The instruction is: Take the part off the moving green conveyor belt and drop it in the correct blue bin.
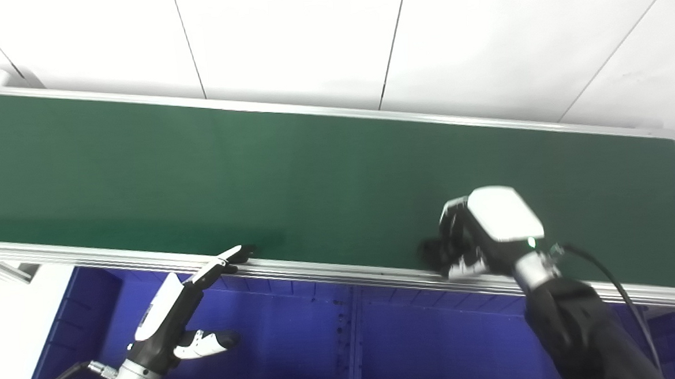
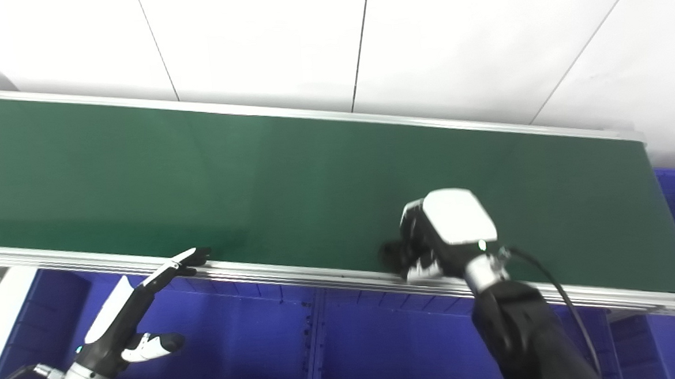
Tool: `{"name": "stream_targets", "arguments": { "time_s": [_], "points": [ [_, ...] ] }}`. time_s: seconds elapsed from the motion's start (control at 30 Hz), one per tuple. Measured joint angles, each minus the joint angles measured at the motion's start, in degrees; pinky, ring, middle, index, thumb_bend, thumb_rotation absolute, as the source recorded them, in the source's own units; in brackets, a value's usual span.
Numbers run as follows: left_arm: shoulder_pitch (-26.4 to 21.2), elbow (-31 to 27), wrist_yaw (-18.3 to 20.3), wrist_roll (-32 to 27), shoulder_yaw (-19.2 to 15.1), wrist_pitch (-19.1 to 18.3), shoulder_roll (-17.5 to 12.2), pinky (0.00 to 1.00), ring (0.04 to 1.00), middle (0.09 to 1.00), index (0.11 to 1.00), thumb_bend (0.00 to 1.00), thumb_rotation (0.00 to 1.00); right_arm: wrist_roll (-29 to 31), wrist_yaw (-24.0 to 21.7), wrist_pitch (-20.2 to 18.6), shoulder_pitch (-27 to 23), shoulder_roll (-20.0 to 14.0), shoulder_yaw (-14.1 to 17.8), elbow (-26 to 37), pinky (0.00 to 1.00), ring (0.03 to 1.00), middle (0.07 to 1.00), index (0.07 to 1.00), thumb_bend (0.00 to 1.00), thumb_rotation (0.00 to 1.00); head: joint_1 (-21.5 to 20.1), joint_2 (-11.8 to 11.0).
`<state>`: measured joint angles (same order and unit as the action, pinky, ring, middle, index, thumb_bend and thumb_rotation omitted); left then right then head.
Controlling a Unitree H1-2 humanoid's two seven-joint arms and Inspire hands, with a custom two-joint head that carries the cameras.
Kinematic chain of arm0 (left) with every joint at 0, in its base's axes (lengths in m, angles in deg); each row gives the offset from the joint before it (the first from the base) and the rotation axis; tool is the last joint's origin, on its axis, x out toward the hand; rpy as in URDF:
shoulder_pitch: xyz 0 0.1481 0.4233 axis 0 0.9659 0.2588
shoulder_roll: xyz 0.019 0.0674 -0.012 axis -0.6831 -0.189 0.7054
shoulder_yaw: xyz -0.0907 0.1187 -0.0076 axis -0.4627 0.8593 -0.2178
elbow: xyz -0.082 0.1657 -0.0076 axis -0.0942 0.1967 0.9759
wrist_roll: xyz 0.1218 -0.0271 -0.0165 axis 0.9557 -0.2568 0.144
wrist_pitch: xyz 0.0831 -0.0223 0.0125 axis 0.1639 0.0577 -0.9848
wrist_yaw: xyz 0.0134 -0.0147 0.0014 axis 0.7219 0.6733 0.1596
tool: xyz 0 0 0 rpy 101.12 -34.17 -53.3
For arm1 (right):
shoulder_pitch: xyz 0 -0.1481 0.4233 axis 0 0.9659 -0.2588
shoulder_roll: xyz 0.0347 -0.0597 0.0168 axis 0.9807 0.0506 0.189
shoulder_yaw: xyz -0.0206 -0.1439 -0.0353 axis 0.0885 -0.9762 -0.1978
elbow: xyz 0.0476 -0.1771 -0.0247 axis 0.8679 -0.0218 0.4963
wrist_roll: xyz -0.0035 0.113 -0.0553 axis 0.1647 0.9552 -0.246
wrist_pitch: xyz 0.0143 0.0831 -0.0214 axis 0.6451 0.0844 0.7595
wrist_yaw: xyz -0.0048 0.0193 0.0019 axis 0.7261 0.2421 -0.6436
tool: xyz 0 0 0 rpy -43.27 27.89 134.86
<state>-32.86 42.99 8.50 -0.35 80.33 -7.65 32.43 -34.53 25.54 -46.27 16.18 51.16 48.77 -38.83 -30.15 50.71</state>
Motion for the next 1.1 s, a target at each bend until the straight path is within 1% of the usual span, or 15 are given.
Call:
{"name": "stream_targets", "arguments": {
  "time_s": [0.07,0.17,0.2,0.27,0.37,0.43,0.53,0.63,0.73,0.8,0.93,0.97,1.03,1.07,1.1],
  "points": [
    [0.1,-0.1,0.5,0.0,-0.6,0.0,0.1,0.77,0.833,0.866,0.878,0.77,0.99,0.0,-1.4,0.0,0.8,0.0,1.0,2.3,0.17,0.235,0.47,0.488,0.53,0.0,0.2,0.6],
    [0.4,-0.7,1.1,0.0,-1.6,0.0,0.4,0.77,0.835,0.866,0.876,0.76,0.99,-0.1,-2.5,0.0,2.0,0.2,4.0,7.0,0.18,0.233,0.47,0.487,0.53,0.0,0.4,0.9],
    [0.4,-0.8,1.2,0.0,-1.7,0.0,0.4,0.78,0.836,0.865,0.876,0.76,0.99,-0.2,-2.6,0.0,2.4,0.5,4.6,8.2,0.18,0.235,0.47,0.487,0.53,0.0,0.8,1.6],
    [0.6,-1.3,2.3,-0.1,-2.0,0.0,0.5,0.77,0.835,0.866,0.878,0.75,0.98,-0.3,-2.7,0.0,4.0,1.5,5.7,9.5,0.18,0.246,0.471,0.487,0.53,0.0,1.1,2.0],
    [1.0,-2.1,3.4,-0.1,-2.8,0.0,0.8,0.77,0.832,0.861,0.873,0.76,1.0,-0.2,-2.4,0.1,7.5,3.0,6.2,10.0,0.19,0.264,0.472,0.486,0.53,0.0,1.4,2.5],
    [1.2,-2.3,4.5,0.0,-3.9,0.0,1.4,0.77,0.834,0.863,0.876,0.76,1.0,0.1,-2.0,0.2,10.2,3.2,6.5,9.9,0.21,0.289,0.475,0.486,0.53,0.0,2.0,3.2],
    [1.5,-2.9,5.9,0.2,-5.5,0.0,2.3,0.76,0.832,0.863,0.875,0.76,1.0,0.2,-0.7,0.3,13.0,3.9,7.2,9.8,0.2,0.272,0.473,0.487,0.53,0.0,2.4,3.7],
    [1.5,-3.9,6.5,0.2,-5.7,0.0,3.0,0.76,0.832,0.865,0.876,0.75,1.0,0.7,0.7,0.5,15.9,4.9,7.4,8.7,0.17,0.247,0.471,0.488,0.53,0.0,2.6,3.9],
    [1.7,-3.9,6.7,0.1,-5.8,0.0,3.2,0.76,0.83,0.866,0.879,0.75,1.0,0.9,3.0,1.5,18.7,5.5,7.3,7.1,0.18,0.255,0.472,0.488,0.53,0.0,2.8,4.3],
    [1.8,-3.9,6.7,0.1,-6.0,0.0,3.2,0.76,0.83,0.868,0.881,0.75,1.0,1.1,4.0,2.0,19.8,5.7,7.3,6.0,0.18,0.259,0.472,0.488,0.53,0.0,2.8,4.7],
    [1.8,-3.9,7.2,0.0,-6.2,0.0,3.2,0.76,0.832,0.867,0.88,0.73,1.0,1.1,4.4,3.0,21.1,5.5,6.9,4.2,0.23,0.307,0.476,0.487,0.53,0.0,2.5,5.2],
    [1.8,-3.9,7.2,0.0,-6.3,0.0,3.2,0.76,0.831,0.866,0.878,0.73,1.0,1.1,4.5,3.1,21.1,5.5,6.9,3.5,0.24,0.32,0.445,0.508,0.52,0.0,2.5,5.3],
    [1.8,-3.9,7.3,0.0,-6.5,0.0,3.2,0.76,0.829,0.866,0.877,0.74,1.0,1.0,4.6,3.1,21.0,5.4,6.7,1.8,0.27,0.354,0.427,0.529,0.52,0.0,2.9,5.4],
    [1.8,-3.9,7.5,0.0,-6.7,0.0,3.2,0.75,0.829,0.866,0.878,0.74,1.0,0.9,4.6,3.1,20.9,5.2,6.7,1.0,0.29,0.369,0.453,0.511,0.52,0.0,2.9,5.4],
    [1.9,-3.9,7.7,-0.1,-7.0,0.0,3.3,0.75,0.829,0.866,0.878,0.74,1.0,1.1,4.4,3.1,20.8,5.2,6.6,-0.1,0.29,0.371,0.459,0.507,0.52,0.0,2.9,5.4]
  ]
}}
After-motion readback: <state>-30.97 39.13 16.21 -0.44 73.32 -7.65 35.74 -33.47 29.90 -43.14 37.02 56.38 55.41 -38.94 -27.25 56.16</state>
